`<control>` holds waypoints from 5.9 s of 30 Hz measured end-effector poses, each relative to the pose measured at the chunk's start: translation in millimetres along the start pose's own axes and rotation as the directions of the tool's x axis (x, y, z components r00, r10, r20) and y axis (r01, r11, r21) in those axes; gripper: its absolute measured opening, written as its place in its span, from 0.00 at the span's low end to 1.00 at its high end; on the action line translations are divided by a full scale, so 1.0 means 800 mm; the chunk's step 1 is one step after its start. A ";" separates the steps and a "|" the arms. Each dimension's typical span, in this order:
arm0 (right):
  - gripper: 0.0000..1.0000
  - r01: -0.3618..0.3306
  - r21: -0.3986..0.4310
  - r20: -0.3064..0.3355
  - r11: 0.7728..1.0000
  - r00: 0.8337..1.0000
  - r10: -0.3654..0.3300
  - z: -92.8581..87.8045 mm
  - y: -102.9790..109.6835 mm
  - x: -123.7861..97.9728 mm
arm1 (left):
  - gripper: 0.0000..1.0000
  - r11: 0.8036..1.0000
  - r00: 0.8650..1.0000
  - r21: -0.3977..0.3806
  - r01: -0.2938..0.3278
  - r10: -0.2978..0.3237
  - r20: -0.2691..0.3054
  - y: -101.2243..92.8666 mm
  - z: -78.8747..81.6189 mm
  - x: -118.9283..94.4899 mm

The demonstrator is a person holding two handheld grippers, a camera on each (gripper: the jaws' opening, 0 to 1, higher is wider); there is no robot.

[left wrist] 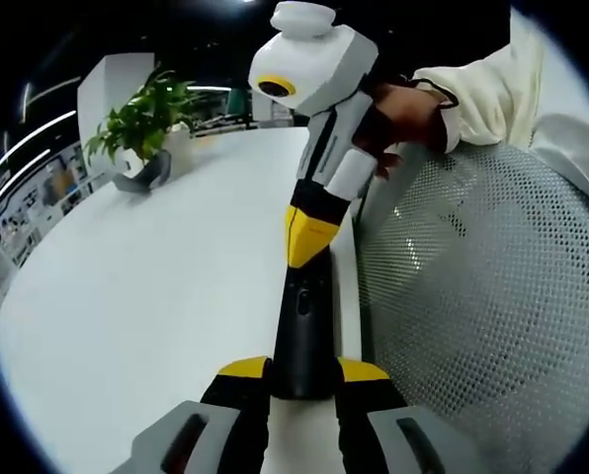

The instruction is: Press the specified remote control buttons in sequence, fully releasing each button before pressing the next.

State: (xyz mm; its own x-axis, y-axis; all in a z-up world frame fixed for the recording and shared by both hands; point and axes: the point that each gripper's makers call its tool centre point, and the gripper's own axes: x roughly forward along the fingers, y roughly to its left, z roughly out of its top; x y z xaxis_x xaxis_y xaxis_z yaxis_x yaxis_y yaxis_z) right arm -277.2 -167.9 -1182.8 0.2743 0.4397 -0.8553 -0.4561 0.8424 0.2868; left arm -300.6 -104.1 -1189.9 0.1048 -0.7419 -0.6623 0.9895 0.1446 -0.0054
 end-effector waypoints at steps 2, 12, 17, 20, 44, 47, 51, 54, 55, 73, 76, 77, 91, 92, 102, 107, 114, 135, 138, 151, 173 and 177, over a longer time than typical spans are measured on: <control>0.00 -0.015 0.040 -0.012 0.999 1.000 0.016 -0.003 0.001 -0.002 | 0.24 1.000 1.000 0.001 -0.001 0.001 0.005 0.000 0.000 0.000; 0.00 -0.078 0.123 -0.025 0.989 0.996 0.082 -0.005 0.014 -0.005 | 0.25 1.000 1.000 -0.005 -0.007 0.007 0.018 0.001 0.001 0.001; 0.00 -0.101 0.132 -0.030 0.986 0.994 0.105 -0.005 0.019 -0.006 | 0.25 1.000 1.000 -0.003 -0.005 0.005 0.021 0.000 0.002 0.001; 0.00 -0.104 0.140 -0.047 0.985 0.993 0.111 -0.009 0.020 -0.003 | 0.25 1.000 1.000 -0.002 -0.005 0.005 0.022 0.000 0.002 0.001; 0.00 -0.112 0.133 -0.051 0.985 0.991 0.120 -0.013 0.020 -0.001 | 0.25 1.000 1.000 0.006 0.001 -0.001 0.026 0.000 0.003 0.001; 0.00 -0.113 0.135 -0.051 0.984 0.991 0.121 -0.013 0.020 -0.002 | 0.25 1.000 1.000 0.003 0.001 -0.001 0.026 0.000 0.003 0.001; 0.00 -0.109 0.136 -0.053 0.985 0.992 0.118 -0.013 0.020 -0.002 | 0.25 1.000 1.000 0.003 0.002 -0.002 0.026 0.000 0.003 0.001; 0.00 -0.092 0.151 -0.078 0.984 0.991 0.104 -0.016 0.018 -0.004 | 0.25 1.000 1.000 0.003 0.002 -0.002 0.026 0.000 0.003 0.001; 0.00 -0.084 0.150 -0.085 0.985 0.992 0.097 -0.018 0.018 -0.005 | 0.25 1.000 1.000 0.003 0.002 -0.002 0.026 0.000 0.003 0.001; 0.00 -0.026 0.213 -0.140 0.977 0.989 0.057 -0.028 0.007 -0.012 | 0.25 1.000 1.000 0.003 0.003 -0.004 0.030 0.000 0.003 0.001; 0.00 -0.029 0.206 -0.144 0.978 0.988 0.060 -0.028 0.009 -0.012 | 0.25 1.000 1.000 0.002 0.004 -0.004 0.031 0.000 0.003 0.001; 0.00 -0.041 0.209 -0.150 0.977 0.986 0.073 -0.030 0.013 -0.011 | 0.25 1.000 1.000 0.001 0.004 -0.004 0.031 0.000 0.003 0.001; 0.00 -0.039 0.210 -0.164 0.977 0.984 0.074 -0.034 0.010 -0.007 | 0.25 1.000 1.000 0.004 0.006 -0.006 0.031 0.000 0.003 0.002; 0.00 -0.039 0.206 -0.164 0.978 0.984 0.073 -0.034 0.011 -0.007 | 0.25 1.000 1.000 0.006 0.005 -0.006 0.031 0.000 0.003 0.002; 0.00 -0.048 0.225 -0.166 0.973 0.982 0.086 -0.033 0.012 -0.009 | 0.25 1.000 1.000 0.011 0.007 -0.007 0.031 0.000 0.003 0.002; 0.00 -0.041 0.241 -0.143 0.970 0.987 0.077 -0.028 0.008 -0.012 | 0.25 1.000 0.999 0.015 0.008 -0.009 0.031 -0.001 0.003 0.002; 0.00 -0.060 0.256 -0.080 0.965 0.993 0.083 -0.016 0.007 -0.014 | 0.24 1.000 1.000 0.021 0.013 -0.014 0.028 -0.003 0.003 0.002; 0.00 -0.010 0.146 -0.122 0.989 0.992 0.028 -0.022 0.004 -0.008 | 0.25 1.000 0.999 0.021 0.018 -0.019 0.030 -0.005 0.003 0.001; 0.00 -0.015 0.176 -0.109 0.984 0.993 0.035 -0.022 0.004 -0.007 | 0.24 1.000 0.999 0.023 0.019 -0.020 0.030 -0.005 0.003 0.001; 0.00 -0.057 0.264 -0.084 0.963 0.993 0.082 -0.019 0.002 -0.008 | 0.24 0.999 0.999 0.027 0.021 -0.022 0.028 -0.006 0.004 0.002; 0.00 -0.111 0.269 -0.004 0.957 0.993 0.117 0.002 0.027 0.003 | 0.24 0.999 0.999 0.037 0.032 -0.033 0.030 -0.009 0.005 0.003; 0.00 -0.101 0.255 -0.023 0.962 0.994 0.110 0.000 0.028 0.006 | 0.24 0.999 0.999 0.038 0.032 -0.034 0.029 -0.009 0.005 0.003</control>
State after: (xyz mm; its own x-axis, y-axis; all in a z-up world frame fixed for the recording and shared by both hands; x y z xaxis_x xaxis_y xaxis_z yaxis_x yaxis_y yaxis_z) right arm -286.5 -147.1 -1180.6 0.2024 0.5227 -0.8281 -0.2509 0.8451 0.4721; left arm -307.3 -109.7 -1188.6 0.0745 -0.7652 -0.6394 0.9954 0.0953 0.0019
